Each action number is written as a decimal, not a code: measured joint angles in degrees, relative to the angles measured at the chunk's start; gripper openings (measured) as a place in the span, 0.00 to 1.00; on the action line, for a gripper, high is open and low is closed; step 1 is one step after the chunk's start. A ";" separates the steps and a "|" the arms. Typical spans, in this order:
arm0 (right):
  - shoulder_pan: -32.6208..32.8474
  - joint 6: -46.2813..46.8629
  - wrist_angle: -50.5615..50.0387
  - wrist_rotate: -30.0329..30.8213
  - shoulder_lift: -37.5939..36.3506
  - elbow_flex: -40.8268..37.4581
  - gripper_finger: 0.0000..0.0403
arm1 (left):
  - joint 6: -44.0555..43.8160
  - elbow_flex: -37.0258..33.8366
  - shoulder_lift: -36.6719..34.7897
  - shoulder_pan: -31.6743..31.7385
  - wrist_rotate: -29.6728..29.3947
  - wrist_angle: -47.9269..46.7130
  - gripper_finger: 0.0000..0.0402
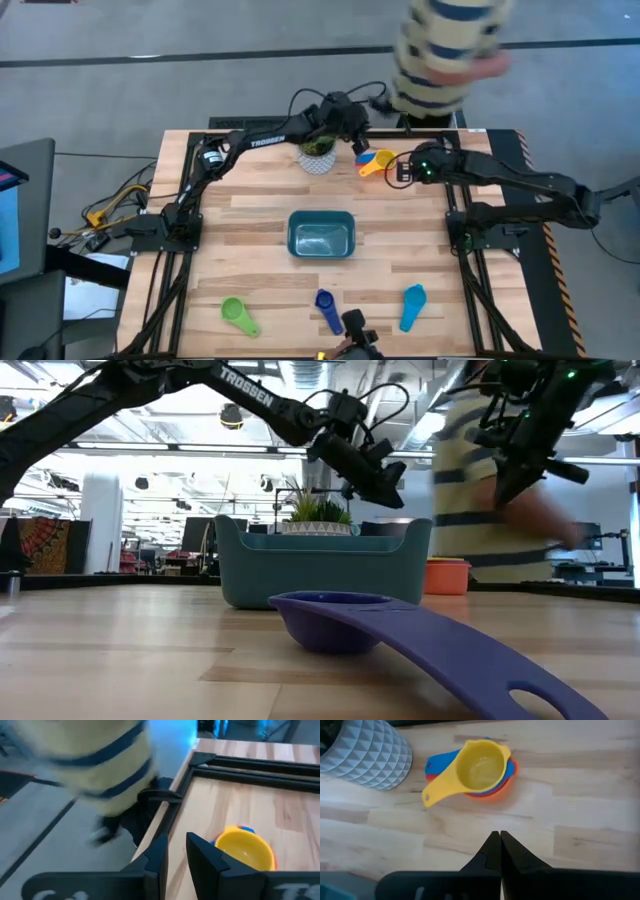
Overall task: Nest measuring cups in basket
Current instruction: Stack the yellow measuring cup on top of the blue measuring cup
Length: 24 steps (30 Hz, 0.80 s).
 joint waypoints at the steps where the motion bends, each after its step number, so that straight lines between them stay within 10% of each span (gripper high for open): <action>1: 0.48 0.71 -0.41 0.01 -0.45 0.00 0.02 | -0.57 -1.00 0.00 0.00 -0.16 1.41 0.15; 24: 6.24 8.28 2.70 0.49 6.44 0.00 0.02 | 0.50 -1.66 -0.07 -1.91 0.09 -7.23 0.15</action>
